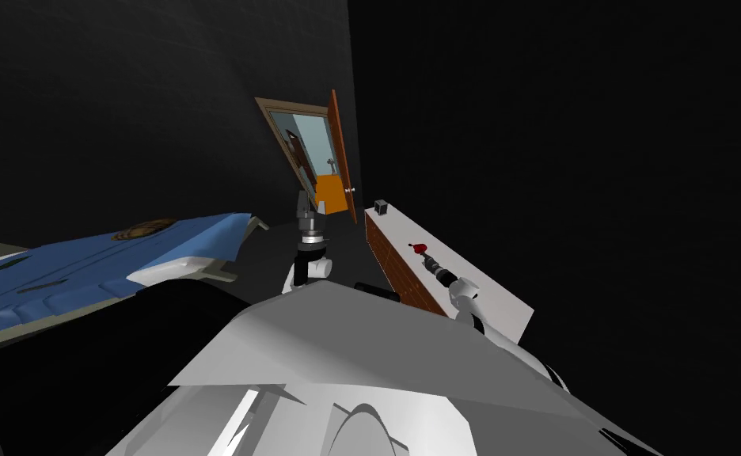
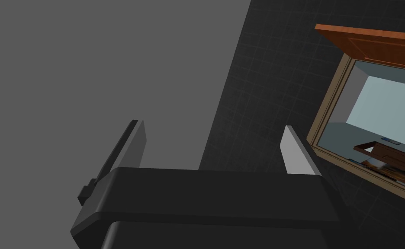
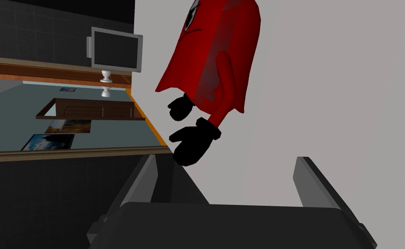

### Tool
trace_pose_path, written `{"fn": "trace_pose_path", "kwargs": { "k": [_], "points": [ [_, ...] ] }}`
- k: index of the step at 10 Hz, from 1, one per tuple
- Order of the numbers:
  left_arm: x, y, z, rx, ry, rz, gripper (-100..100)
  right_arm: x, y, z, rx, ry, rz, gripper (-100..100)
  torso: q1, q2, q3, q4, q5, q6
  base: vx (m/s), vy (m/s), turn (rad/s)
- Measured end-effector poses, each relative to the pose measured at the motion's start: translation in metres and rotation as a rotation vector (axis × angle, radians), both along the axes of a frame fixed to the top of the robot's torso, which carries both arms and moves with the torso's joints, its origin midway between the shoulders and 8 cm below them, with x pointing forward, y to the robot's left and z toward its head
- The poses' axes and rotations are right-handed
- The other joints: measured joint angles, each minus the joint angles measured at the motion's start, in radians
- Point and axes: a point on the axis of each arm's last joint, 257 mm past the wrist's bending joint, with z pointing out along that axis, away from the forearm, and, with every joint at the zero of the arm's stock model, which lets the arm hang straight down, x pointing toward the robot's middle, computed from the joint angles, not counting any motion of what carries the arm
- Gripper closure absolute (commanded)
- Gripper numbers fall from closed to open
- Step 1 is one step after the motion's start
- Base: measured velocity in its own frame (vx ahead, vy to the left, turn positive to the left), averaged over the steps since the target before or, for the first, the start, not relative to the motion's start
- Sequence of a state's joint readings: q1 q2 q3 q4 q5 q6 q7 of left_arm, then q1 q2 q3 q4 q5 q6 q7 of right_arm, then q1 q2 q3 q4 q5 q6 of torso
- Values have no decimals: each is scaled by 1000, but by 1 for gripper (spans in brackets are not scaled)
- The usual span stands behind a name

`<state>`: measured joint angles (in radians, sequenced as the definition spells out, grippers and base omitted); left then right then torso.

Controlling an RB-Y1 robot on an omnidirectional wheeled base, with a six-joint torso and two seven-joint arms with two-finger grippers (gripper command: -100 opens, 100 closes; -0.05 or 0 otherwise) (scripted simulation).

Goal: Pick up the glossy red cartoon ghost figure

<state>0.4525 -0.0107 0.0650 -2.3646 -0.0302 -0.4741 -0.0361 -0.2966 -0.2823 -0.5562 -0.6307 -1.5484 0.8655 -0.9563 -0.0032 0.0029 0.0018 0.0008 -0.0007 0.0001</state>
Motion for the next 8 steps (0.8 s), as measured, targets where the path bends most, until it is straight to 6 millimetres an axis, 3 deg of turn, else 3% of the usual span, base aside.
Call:
{"fn": "trace_pose_path", "kwargs": {
  "k": [8],
  "points": [
    [0, 0, 0, 0, 0, 0, 0, -19, -26, -1, -12, -6, -123, -100, 0, -1, 0, 0, 0, 0, -30, -43, 173]
  ]
}}
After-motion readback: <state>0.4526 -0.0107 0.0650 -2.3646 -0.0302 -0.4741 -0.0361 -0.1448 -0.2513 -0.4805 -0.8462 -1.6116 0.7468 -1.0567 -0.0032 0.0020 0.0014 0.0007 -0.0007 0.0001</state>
